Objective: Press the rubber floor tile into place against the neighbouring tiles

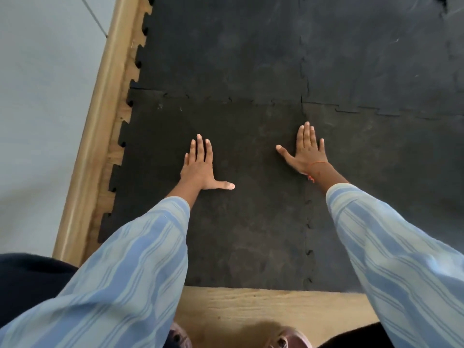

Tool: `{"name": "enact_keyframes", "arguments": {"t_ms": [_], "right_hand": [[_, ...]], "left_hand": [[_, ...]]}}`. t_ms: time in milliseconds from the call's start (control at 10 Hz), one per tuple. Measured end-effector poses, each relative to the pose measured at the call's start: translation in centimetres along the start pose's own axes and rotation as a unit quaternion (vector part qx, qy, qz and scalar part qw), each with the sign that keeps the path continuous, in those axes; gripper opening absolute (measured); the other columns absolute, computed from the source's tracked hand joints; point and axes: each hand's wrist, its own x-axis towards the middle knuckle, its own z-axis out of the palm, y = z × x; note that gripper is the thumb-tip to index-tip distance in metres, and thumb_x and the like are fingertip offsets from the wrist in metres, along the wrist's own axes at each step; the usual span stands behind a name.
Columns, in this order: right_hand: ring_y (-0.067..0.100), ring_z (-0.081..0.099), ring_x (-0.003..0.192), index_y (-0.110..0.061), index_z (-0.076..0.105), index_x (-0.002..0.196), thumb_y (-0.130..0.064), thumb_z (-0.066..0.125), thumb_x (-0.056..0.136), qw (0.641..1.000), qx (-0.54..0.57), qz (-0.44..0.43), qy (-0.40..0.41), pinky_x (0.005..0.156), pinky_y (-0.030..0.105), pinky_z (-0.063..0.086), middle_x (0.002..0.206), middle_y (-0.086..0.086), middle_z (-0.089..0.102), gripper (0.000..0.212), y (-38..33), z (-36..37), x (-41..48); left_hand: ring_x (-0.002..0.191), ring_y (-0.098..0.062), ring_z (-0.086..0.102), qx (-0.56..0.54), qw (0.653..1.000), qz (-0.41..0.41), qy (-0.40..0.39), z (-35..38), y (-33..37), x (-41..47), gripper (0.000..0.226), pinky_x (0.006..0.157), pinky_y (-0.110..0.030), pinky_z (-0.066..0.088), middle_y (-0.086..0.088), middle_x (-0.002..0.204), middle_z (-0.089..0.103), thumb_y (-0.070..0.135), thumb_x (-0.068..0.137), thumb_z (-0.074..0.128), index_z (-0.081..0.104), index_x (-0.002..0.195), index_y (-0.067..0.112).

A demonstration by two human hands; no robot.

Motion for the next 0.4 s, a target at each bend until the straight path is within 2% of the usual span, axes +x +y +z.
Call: {"name": "enact_keyframes", "arguments": {"t_ms": [100,200,300,400], "right_hand": [[0.017,-0.019,0.147,-0.011,-0.015,0.150,-0.079,0.017,0.082,0.999,-0.012,0.005,-0.034,0.119,0.047,-0.005,0.159,0.003,-0.024,0.102,-0.1,-1.4,0.2],[0.022,-0.017,0.147,-0.009,-0.013,0.151,-0.079,0.019,0.082,0.993,-0.011,0.059,-0.098,0.120,0.049,-0.003,0.159,0.007,-0.024,0.103,-1.9,-2.5,-0.8],[0.030,-0.012,0.148,-0.010,-0.010,0.152,-0.075,0.031,0.084,0.971,-0.057,0.088,-0.213,0.119,0.052,0.003,0.158,0.014,-0.022,0.103,-6.3,-2.7,-5.3],[0.032,0.011,0.148,-0.009,0.002,0.153,-0.067,0.045,0.086,0.947,-0.061,0.009,-0.315,0.118,0.047,0.022,0.162,0.012,-0.006,0.099,-9.2,-2.9,-11.2]], "left_hand": [[0.144,-0.030,-0.027,0.007,1.000,-0.004,-0.009,-0.4,0.1,-0.4,0.146,0.118,-0.046,-0.003,-0.014,0.153,-0.036,0.081,0.058,0.064,-0.026,0.148,0.008],[0.146,-0.029,-0.022,0.004,1.000,-0.018,-0.023,-1.4,0.8,-1.2,0.137,0.119,-0.046,0.003,-0.013,0.155,-0.033,0.074,0.066,0.065,-0.021,0.149,0.008],[0.149,-0.030,-0.004,-0.017,0.994,-0.051,-0.093,-3.1,1.1,-4.8,0.112,0.119,-0.047,0.015,-0.011,0.160,-0.020,0.059,0.082,0.062,-0.009,0.153,0.010],[0.147,-0.036,0.012,-0.077,0.980,-0.074,-0.169,-3.5,1.8,-10.8,0.104,0.116,-0.050,0.024,-0.014,0.161,-0.014,0.053,0.086,0.060,-0.008,0.154,0.012]]}}
